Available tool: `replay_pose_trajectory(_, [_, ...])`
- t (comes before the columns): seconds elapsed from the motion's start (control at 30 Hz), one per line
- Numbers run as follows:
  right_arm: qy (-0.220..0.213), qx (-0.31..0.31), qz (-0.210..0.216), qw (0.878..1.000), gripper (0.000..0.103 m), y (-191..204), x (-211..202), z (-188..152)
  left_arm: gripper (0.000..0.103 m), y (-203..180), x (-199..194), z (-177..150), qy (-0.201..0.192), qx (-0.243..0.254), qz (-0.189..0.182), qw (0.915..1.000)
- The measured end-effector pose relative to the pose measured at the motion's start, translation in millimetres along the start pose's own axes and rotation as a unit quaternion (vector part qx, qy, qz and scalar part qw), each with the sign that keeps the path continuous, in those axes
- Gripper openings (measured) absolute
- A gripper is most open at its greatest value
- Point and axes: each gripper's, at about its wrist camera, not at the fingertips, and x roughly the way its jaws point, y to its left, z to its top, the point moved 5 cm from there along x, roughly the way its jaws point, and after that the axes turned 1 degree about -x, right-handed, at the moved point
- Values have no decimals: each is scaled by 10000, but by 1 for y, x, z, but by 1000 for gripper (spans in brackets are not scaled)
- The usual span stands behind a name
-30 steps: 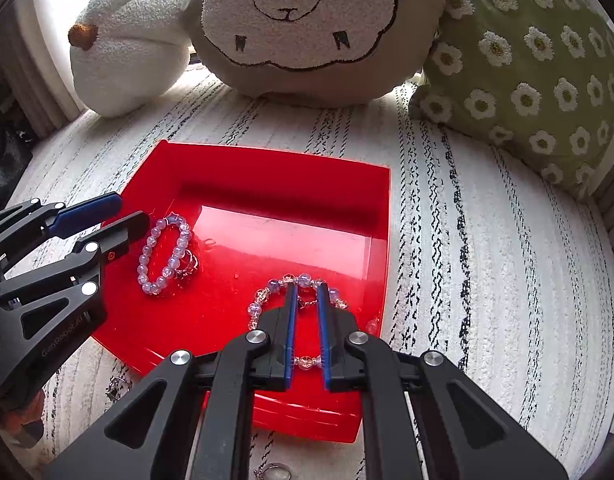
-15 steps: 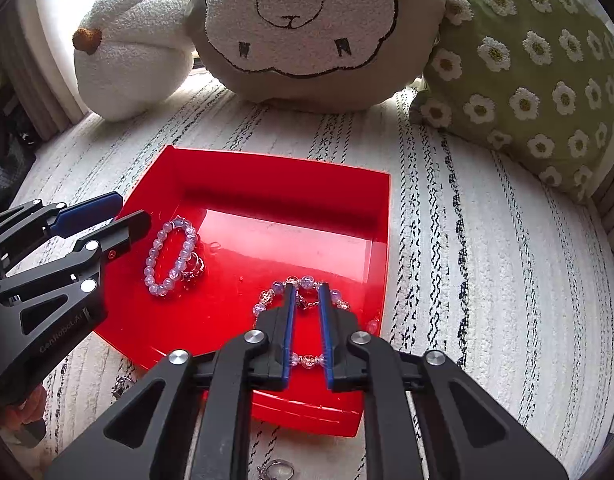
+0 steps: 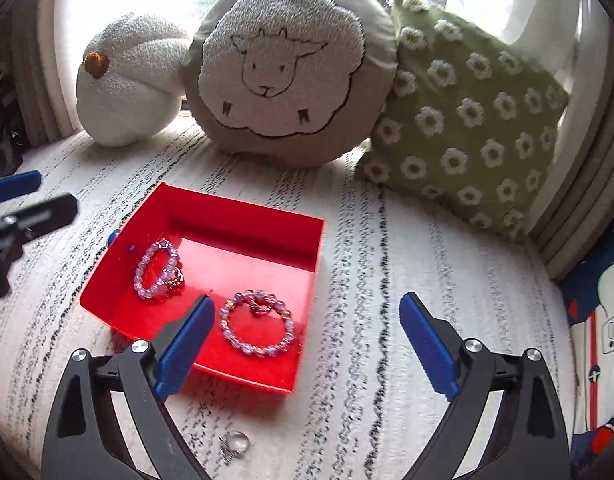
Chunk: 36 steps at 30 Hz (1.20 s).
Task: Organize jewelry
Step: 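Withdraw both tools from the tray toward the silver rings on the seat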
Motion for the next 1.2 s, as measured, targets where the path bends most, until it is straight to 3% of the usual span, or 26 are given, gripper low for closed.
replay_pose_trajectory(0.17, [-62, 153, 131, 9998, 94, 1, -22, -32, 90, 6, -30, -32, -140, 20, 168, 9998])
replay_pose_trajectory(0.47, [26, 403, 655, 9970, 94, 25, -51, -84, 90, -3, -44, -112, 287, 129, -25, 9995])
replay_pose_trajectory(0.63, [80, 646, 670, 9956, 95, 26, -54, -115, 90, -9, -38, -141, 513, 199, -37, 9985])
replay_pose_trajectory(0.83, [422, 1057, 882, 9896, 95, 18, -41, -145, 90, -12, -36, -149, 546, 271, 12, 9981])
replay_pose_trajectory(1.2, [404, 1038, 745, 9910, 95, 17, -38, -147, 90, -6, -15, -154, 805, 93, 78, 9967])
